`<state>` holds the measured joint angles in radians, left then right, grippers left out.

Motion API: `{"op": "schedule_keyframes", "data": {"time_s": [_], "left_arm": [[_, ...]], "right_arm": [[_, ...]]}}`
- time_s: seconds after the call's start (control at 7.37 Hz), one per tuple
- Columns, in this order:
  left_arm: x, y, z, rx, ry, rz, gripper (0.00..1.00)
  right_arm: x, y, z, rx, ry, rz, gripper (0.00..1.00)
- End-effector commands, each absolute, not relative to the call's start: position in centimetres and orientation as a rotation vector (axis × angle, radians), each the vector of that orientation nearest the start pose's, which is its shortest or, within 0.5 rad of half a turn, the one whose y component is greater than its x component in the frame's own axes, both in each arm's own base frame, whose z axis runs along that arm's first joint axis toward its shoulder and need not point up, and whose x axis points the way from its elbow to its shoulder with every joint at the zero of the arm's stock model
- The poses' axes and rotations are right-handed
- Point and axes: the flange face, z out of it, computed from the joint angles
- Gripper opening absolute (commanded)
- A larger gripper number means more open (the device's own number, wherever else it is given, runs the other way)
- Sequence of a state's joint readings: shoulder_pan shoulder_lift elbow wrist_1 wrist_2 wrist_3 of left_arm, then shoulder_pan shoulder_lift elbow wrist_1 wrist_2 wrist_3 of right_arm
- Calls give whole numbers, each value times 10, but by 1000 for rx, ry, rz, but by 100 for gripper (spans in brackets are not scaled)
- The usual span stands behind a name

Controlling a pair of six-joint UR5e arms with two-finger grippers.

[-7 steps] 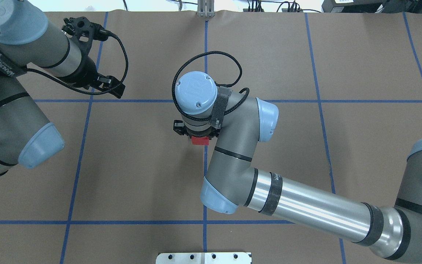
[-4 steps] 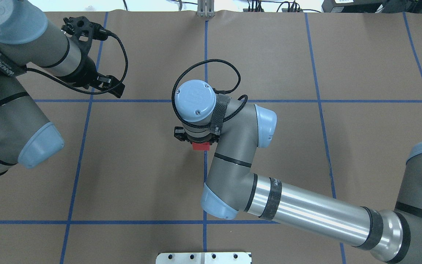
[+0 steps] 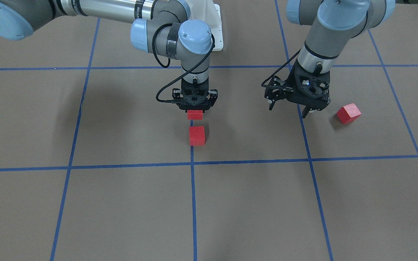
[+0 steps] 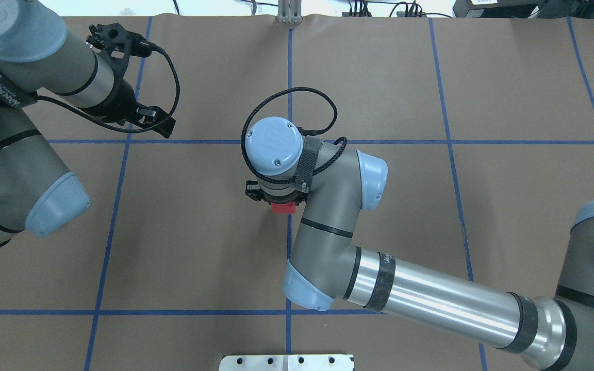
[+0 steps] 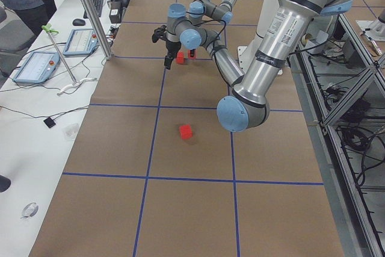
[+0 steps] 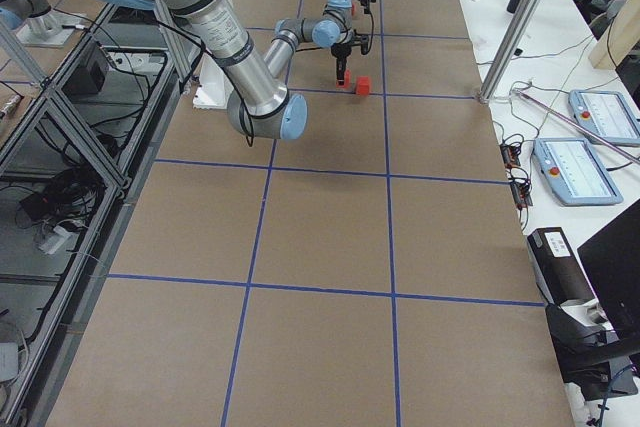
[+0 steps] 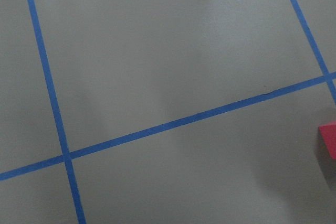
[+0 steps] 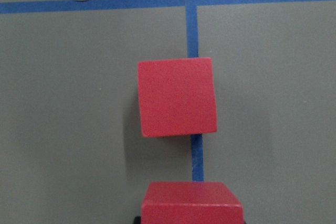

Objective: Form red blocks into L shape at center
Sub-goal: 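Hold the cube against the center cube, nearer the robot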

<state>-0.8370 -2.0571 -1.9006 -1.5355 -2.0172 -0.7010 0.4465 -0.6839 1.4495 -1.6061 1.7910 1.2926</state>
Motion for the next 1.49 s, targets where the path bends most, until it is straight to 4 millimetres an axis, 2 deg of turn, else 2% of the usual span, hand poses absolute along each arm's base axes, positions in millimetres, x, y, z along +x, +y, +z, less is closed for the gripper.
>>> {"op": "schedule_keyframes", "data": {"time_s": [0.0, 0.41, 1.36], "left_arm": [[336, -507, 246, 300, 824, 206, 100], [336, -507, 246, 300, 824, 206, 100], [335, -507, 246, 300, 824, 204, 100]], "right_arm": [[-632, -428, 172, 68, -740, 83, 0], [-642, -433, 178, 91, -748, 82, 0], [-647, -432, 181, 98, -760, 76, 0]]}}
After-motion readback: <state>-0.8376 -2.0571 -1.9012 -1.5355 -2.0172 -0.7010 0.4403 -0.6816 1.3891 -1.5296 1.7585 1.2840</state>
